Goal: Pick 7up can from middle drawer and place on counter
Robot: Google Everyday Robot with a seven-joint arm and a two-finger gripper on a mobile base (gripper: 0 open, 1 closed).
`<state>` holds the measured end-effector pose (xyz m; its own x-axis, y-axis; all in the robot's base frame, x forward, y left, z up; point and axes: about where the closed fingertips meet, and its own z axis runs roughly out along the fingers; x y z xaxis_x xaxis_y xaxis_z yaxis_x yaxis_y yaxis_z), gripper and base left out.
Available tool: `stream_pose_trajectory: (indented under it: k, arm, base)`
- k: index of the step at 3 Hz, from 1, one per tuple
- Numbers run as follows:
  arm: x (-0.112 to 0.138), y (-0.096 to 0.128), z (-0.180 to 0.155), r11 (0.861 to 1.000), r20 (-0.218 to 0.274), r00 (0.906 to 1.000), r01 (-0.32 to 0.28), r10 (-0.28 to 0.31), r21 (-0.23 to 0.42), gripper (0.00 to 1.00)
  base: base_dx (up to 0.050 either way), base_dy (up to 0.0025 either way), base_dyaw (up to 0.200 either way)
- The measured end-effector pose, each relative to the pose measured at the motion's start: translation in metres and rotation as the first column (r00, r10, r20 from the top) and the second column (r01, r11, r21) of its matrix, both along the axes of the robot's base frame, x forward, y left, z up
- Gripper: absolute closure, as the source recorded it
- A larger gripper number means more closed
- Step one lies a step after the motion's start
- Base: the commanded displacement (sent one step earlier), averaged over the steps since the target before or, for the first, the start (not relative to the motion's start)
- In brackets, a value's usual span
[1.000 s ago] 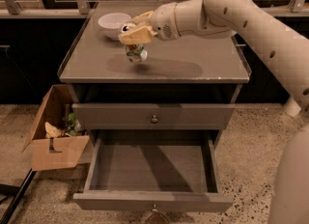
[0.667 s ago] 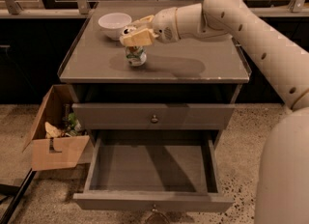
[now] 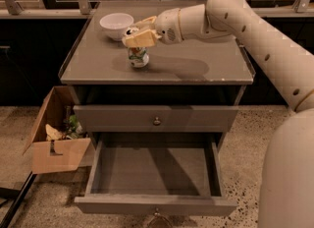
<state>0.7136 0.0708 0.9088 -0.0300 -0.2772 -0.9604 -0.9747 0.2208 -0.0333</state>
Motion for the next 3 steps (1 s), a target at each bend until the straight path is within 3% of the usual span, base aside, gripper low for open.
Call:
stream_pose_trajectory:
  k: [2, 3]
  arm:
    - [0.0000, 0.0001, 0.0000, 1.000, 0.000, 1.0000, 0.000, 0.000, 0.000, 0.13]
    - [0.0000, 0.0001, 0.0000, 1.000, 0.000, 1.0000, 0.000, 0.000, 0.000, 0.00]
  base:
    - [0.000, 0.00000, 0.000]
    - [0.000, 0.00000, 0.000]
